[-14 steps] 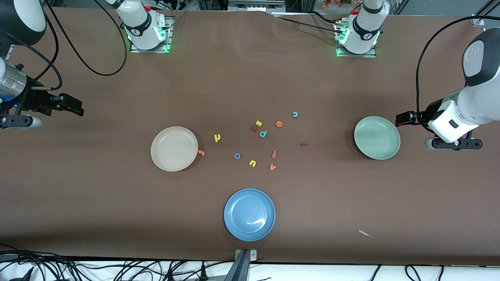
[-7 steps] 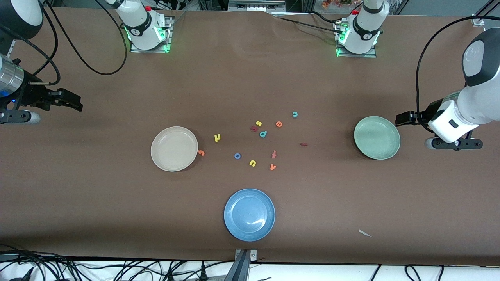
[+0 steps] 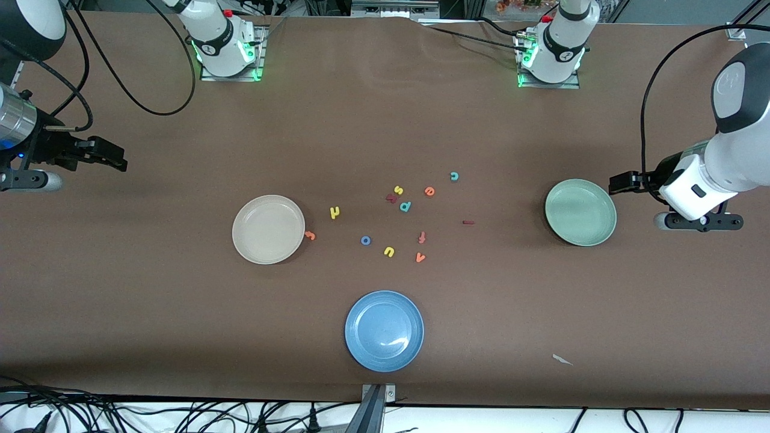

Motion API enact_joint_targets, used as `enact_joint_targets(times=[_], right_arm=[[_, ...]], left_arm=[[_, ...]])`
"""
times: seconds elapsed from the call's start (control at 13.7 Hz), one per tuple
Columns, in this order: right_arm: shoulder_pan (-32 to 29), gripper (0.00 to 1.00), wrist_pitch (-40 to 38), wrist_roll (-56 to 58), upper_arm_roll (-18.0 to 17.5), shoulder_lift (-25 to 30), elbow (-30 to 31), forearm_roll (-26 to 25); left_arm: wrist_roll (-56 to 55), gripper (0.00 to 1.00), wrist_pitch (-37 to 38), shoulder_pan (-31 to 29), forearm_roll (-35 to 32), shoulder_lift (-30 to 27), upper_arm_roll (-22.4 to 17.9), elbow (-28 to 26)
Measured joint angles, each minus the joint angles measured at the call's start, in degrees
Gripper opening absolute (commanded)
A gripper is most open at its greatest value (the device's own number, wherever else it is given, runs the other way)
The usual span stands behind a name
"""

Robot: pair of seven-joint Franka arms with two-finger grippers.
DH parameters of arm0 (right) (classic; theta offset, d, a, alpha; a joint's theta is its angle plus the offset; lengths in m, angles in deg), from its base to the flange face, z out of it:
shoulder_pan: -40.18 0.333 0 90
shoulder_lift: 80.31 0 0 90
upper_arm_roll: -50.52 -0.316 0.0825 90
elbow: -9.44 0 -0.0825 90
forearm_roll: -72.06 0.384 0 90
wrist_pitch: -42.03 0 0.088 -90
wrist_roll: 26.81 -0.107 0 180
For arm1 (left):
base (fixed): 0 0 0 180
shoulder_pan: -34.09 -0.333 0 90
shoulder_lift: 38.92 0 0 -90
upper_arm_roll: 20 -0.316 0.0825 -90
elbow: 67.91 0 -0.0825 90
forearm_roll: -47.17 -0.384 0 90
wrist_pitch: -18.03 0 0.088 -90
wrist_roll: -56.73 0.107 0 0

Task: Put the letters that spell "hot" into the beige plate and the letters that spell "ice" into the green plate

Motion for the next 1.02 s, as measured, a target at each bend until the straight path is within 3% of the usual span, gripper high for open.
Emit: enact_joint_targets(times=[0.29,1.02], right_arm=[[0.0,1.0,0.0,0.0,0.0,0.0,0.0,0.0],[0.0,1.0,0.0,0.0,0.0,-0.1,0.0,0.0]], left_arm=[[0.1,1.0,0.0,0.0,0.0,0.0,0.0,0.0],[0.1,1.0,-0.2,-0.1,0.0,0.0,0.0,0.0]])
